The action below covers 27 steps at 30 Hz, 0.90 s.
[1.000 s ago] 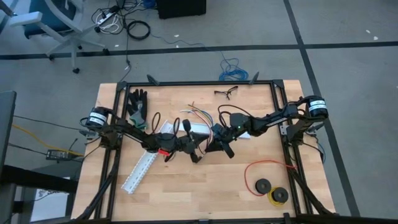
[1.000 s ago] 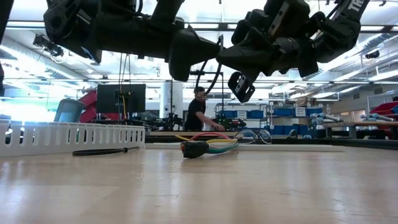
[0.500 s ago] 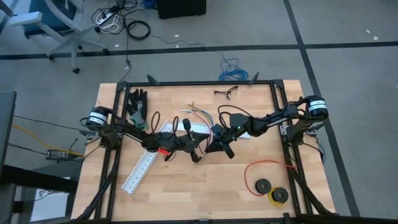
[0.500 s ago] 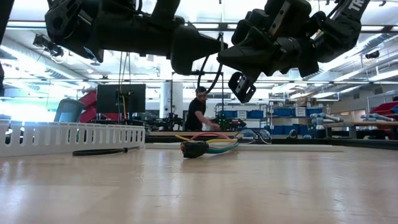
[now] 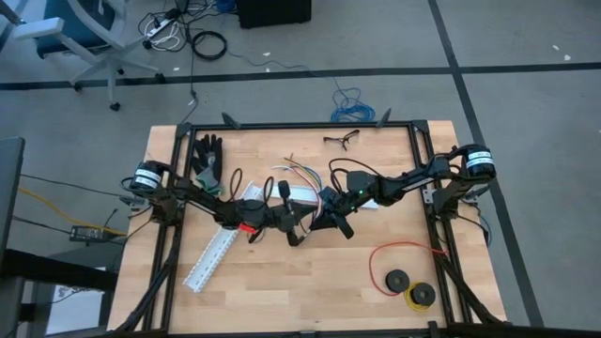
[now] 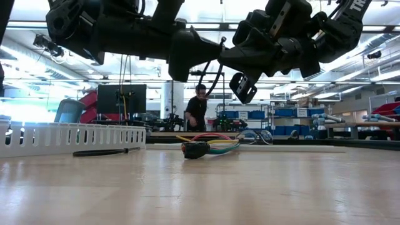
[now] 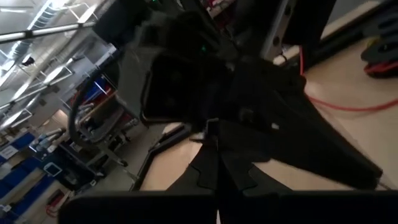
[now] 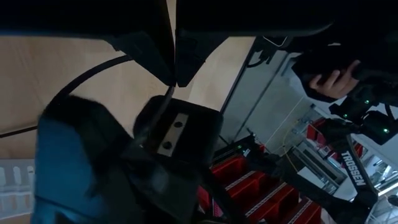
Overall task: Ziptie cables
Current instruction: Wrap the cables together using a zip tie
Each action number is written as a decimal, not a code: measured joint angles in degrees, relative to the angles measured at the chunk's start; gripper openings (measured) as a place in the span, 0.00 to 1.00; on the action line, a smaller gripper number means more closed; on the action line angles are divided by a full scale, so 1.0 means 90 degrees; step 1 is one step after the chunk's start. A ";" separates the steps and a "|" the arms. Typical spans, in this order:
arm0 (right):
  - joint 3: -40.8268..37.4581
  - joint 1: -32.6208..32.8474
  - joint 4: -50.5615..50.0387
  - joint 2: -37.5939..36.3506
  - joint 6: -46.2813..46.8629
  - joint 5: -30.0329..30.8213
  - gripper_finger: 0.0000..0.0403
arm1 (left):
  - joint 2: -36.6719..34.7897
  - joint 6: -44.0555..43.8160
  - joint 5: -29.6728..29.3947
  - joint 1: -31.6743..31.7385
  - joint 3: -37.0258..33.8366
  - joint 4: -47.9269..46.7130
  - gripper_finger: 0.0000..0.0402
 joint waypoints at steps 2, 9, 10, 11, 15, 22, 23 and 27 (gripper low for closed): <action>0.0000 -0.0002 0.0002 0.0000 0.0000 0.0000 0.00 | 0.0000 0.0000 0.0002 0.0000 0.0000 -0.0083 0.00; 0.0000 -0.0185 -0.0002 0.0000 0.0270 -0.0170 0.00 | 0.0000 0.0005 0.0002 -0.0022 0.0000 -0.0143 0.00; 0.0000 -0.0200 -0.0002 0.0000 0.0284 -0.0237 0.00 | 0.0000 0.0005 0.0000 -0.0022 0.0000 -0.0175 0.00; 0.0000 -0.0209 -0.0002 0.0000 0.0287 -0.0303 0.00 | 0.0001 0.0005 -0.0011 -0.0022 0.0000 -0.0199 0.00; 0.0000 -0.0106 -0.0002 0.0000 0.0282 -0.0398 0.00 | 0.0002 -0.0002 -0.0211 0.0000 0.0000 -0.0152 0.00; 0.0000 0.0027 -0.0001 0.0000 0.0133 -0.0397 0.00 | 0.0002 -0.0016 -0.0279 0.0086 0.0000 0.0016 0.00; 0.0004 0.0027 -0.0002 0.0000 0.0107 -0.0396 0.00 | 0.0002 -0.0017 -0.0279 0.0087 0.0000 0.0013 0.00; 0.0119 0.0027 -0.0021 0.0000 0.0053 -0.0396 0.00 | 0.0002 -0.0043 -0.0207 0.0085 0.0057 0.0010 0.00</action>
